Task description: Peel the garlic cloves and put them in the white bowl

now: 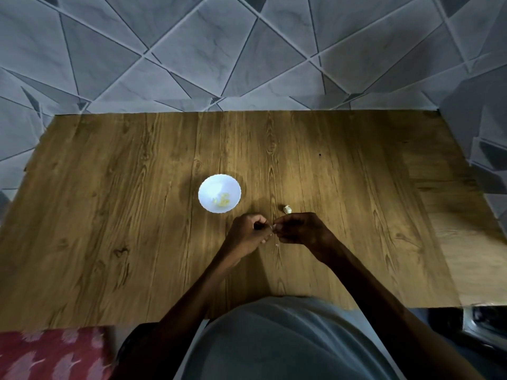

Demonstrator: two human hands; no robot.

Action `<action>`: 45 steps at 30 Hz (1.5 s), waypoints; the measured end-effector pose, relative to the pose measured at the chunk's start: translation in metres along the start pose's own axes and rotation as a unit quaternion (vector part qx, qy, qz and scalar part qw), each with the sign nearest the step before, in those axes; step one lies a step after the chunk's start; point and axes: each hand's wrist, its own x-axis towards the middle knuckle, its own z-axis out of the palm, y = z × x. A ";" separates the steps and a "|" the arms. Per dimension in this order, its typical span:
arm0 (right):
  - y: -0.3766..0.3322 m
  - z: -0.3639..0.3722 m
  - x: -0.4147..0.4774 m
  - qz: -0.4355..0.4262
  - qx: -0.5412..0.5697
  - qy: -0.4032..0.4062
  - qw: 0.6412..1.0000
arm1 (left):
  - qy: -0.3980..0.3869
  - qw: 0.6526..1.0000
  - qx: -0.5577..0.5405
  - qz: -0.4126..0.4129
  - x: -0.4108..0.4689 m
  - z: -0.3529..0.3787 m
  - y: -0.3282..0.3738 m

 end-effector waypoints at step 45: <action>-0.001 -0.001 0.005 -0.029 -0.132 0.071 0.988 | 0.013 0.990 0.053 0.128 0.005 0.007 -0.006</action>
